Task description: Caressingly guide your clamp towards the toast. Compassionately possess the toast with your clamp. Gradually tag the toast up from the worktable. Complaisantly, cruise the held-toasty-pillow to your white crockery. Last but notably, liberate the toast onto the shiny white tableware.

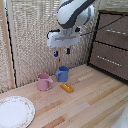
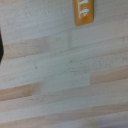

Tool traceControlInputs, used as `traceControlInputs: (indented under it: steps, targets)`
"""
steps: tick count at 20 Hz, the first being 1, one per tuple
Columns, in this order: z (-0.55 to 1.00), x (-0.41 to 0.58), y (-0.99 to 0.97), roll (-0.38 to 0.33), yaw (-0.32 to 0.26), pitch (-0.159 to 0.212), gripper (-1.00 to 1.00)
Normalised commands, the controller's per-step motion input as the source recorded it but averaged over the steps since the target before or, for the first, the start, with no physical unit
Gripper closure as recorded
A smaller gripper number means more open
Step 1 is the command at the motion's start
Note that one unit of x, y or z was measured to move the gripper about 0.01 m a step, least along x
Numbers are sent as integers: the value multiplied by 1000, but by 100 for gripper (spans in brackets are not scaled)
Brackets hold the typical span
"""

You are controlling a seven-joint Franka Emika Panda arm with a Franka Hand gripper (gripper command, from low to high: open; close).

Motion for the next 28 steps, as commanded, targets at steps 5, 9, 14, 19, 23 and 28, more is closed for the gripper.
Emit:
traceControlInputs:
  steps: [5, 9, 14, 19, 23, 28]
  targets:
    - [-528, -57, -226, -15, 62, 78, -100]
    - [-479, 0, -279, 0, 100, 121, -100]
    - [-429, 77, -309, 3, 128, 89, -100]
    - [-493, 151, -431, 28, 84, 75, -100]
    - [-469, 128, -363, 37, 19, 43, -100]
    - [-335, 22, -84, 1, -12, 22, -100]
